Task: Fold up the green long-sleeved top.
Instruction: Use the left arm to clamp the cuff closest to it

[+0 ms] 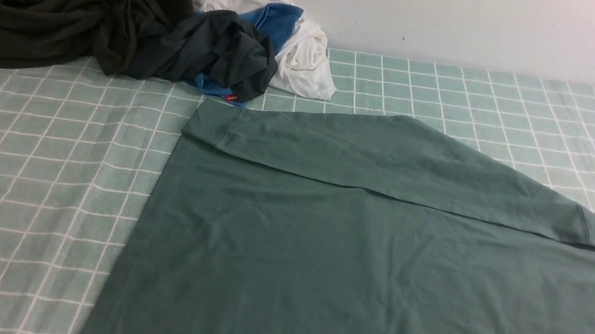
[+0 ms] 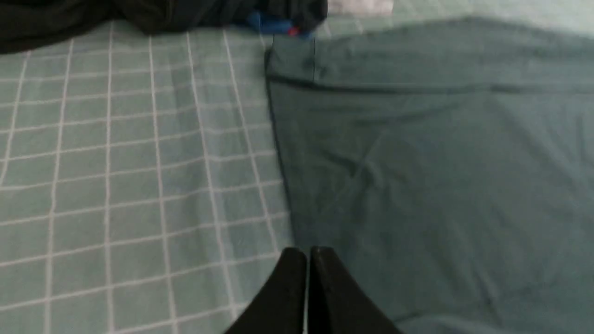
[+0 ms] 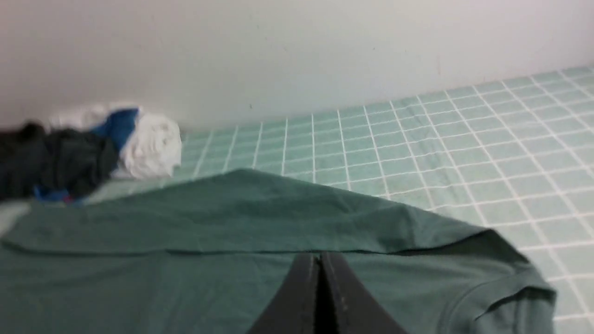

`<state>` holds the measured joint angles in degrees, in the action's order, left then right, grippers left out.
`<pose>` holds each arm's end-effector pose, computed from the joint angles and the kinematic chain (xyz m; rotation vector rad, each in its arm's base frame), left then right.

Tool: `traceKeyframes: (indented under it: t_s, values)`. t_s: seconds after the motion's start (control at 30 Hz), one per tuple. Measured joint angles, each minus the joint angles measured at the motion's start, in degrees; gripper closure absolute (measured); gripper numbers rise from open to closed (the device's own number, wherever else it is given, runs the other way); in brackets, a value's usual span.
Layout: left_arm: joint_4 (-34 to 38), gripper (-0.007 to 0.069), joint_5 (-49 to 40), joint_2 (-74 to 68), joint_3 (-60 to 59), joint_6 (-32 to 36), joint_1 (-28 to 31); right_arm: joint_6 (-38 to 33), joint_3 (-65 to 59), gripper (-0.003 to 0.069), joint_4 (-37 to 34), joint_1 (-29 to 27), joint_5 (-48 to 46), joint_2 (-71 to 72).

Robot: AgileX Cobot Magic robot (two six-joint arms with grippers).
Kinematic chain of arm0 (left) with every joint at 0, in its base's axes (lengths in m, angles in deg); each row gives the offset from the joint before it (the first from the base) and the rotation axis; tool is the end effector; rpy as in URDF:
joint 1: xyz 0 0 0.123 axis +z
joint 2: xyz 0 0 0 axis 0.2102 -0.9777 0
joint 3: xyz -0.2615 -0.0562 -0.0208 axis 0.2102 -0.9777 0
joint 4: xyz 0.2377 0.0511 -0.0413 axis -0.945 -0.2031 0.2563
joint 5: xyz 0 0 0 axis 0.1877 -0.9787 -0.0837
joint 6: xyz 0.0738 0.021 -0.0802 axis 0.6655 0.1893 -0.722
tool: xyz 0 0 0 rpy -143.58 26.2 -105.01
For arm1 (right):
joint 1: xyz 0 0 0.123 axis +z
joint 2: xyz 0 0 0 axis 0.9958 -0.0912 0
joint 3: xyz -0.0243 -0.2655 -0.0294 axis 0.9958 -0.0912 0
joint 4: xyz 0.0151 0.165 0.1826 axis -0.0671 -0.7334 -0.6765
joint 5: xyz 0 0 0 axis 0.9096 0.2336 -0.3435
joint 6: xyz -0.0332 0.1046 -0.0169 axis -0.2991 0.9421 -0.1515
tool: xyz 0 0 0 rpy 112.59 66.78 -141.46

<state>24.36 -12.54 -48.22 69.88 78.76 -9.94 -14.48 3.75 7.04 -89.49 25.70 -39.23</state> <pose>0.1361 -0.0205 0.2970 0.2269 2.1653 -0.1614 0.1191 0.0097 0.2822 0.0471 1.9338 0.1743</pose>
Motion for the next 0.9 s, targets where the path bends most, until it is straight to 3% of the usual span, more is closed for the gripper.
traceKeyframes:
  t_s: [0.2,0.37,0.47,0.5,0.67,0.77,0.9]
  values:
    - [-9.9,0.0620,-15.4,-18.8,14.6,1.2,-7.8,-4.4,14.1,0.0673,1.5,6.4,-18.8,-15.9]
    - [-14.4,0.0526,-20.4,-34.9,16.4,1.1,-24.2,-4.6,17.6,0.0673,5.6,14.8,-38.4,-24.7]
    - [-15.5,0.0459,-20.1,-41.3,16.4,1.1,-29.3,-4.6,17.6,0.0673,6.5,17.0,-40.9,-25.5]
    - [-16.5,0.0394,-19.2,-45.7,16.4,1.1,-32.6,-4.6,17.7,0.0673,6.9,18.0,-41.4,-25.6]
    - [-20.6,0.0237,-14.4,-56.4,16.5,0.6,-37.7,-4.6,17.7,0.0673,7.6,18.5,-41.3,-25.6]
    - [-23.3,0.0186,-12.0,-59.5,16.5,-1.7,-38.3,-4.6,17.7,0.0673,7.6,18.5,-40.5,-25.6]
    - [-27.7,0.0173,-9.5,-61.6,16.5,-5.7,-38.3,-4.6,17.7,0.0673,7.6,18.5,-39.9,-25.6]
